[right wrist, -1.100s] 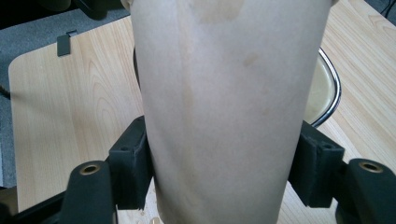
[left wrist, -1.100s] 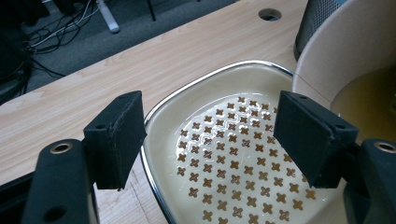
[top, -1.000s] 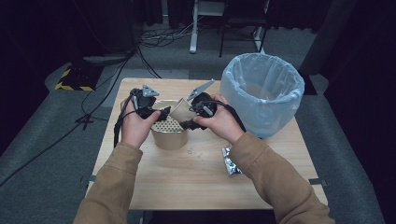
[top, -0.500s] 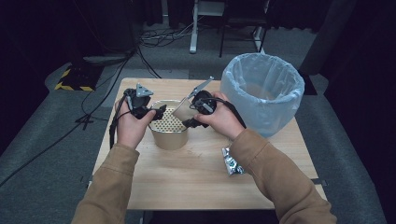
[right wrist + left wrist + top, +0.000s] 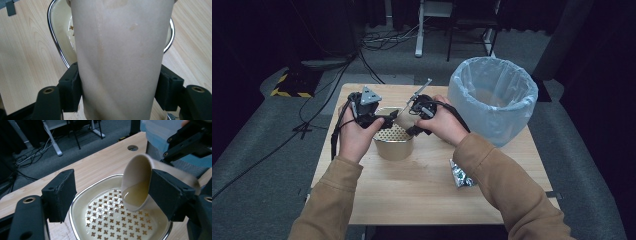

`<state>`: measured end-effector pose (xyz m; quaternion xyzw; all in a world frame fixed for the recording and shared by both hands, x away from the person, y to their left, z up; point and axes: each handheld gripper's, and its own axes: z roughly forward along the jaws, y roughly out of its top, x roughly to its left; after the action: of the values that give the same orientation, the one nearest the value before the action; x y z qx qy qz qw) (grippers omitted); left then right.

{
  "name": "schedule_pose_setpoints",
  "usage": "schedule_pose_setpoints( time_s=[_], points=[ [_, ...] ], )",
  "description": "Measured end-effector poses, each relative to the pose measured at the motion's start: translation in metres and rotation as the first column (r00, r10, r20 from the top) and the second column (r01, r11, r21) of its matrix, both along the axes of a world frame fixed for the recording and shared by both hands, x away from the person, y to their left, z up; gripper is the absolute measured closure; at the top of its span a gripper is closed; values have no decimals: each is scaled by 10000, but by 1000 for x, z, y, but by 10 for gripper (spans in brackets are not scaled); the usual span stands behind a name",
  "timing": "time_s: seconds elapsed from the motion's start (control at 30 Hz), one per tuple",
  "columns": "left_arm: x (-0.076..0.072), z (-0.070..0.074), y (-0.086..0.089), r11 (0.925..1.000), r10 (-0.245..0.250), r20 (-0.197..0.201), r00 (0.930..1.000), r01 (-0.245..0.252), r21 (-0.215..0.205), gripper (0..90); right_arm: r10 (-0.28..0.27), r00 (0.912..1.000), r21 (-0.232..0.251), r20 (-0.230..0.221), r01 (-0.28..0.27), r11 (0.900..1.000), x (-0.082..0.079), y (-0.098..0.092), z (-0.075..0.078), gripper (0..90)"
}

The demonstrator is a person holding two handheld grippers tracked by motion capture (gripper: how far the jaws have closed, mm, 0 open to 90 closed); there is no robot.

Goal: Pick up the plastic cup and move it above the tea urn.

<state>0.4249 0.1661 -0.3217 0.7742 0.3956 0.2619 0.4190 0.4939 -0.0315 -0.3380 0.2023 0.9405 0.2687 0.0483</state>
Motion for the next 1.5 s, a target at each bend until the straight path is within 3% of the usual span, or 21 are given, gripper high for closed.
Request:
schedule_pose_setpoints(
  time_s=[0.2,0.5,0.53,0.57,0.6,0.7,0.73,0.9,1.03,1.07,1.17,1.23,1.27,1.3,1.33,1.4,1.5],
  points=[
    [3,-3,-2,10000,-29,-157,9999,30,72,217,55,10000,-66,49,-55,10000,-2,6,0,336],
    [8,-10,0,9995,254,-319,9992,-248,175,212,64,9999,117,123,-65,9999,-2,0,2,336],
    [8,-11,1,9994,323,-392,9987,-316,168,212,18,10000,179,22,-18,9998,-3,-1,2,336],
    [8,-12,3,9990,323,-417,9986,-310,320,212,-359,9989,25,-295,360,9993,-6,-2,5,335],
    [8,-13,4,9991,322,-520,9981,-307,298,212,-350,9990,125,-294,354,9993,-6,-3,6,336],
    [7,-15,3,9985,451,-507,9977,-435,318,217,-141,9999,286,-59,143,9995,-4,-4,7,336],
    [7,-16,3,9983,437,-623,9971,-412,406,217,87,9996,372,256,-96,9993,-1,-4,7,336],
    [7,-23,6,9978,567,-812,9951,-537,390,219,50,9999,563,136,-58,9984,-2,-4,10,336],
    [7,-26,8,9973,519,-1064,9930,-460,569,230,90,9994,883,330,-119,9960,-2,-2,15,350],
    [7,-27,7,9967,572,-920,9941,-516,620,234,91,9986,928,513,-138,9956,-2,-1,16,353],
    [6,-27,8,9975,662,-905,9937,-637,298,228,85,9983,1028,576,-144,9946,-1,-1,14,355],
    [6,-25,11,9949,872,-724,9936,-831,580,241,-27,9973,991,731,-46,9951,0,-1,13,539],
    [6,-25,11,9949,872,-724,9936,-831,580,232,-27,9973,991,731,-46,9951,0,-1,13,539],
    [6,-25,12,9961,814,-671,9944,-790,389,232,-97,9972,1092,743,15,9940,0,-2,13,614],
    [6,-26,12,9970,767,-778,9940,-768,17,227,-212,9997,1536,157,186,9880,-1,-3,13,590],
    [6,-26,12,9973,709,-827,9940,-690,254,228,-143,9989,1390,447,79,9903,0,-1,10,549],
    [6,-27,12,9976,644,-950,9934,-617,306,227,-29,9990,1323,451,-31,9912,-1,3,7,513]
  ],
)
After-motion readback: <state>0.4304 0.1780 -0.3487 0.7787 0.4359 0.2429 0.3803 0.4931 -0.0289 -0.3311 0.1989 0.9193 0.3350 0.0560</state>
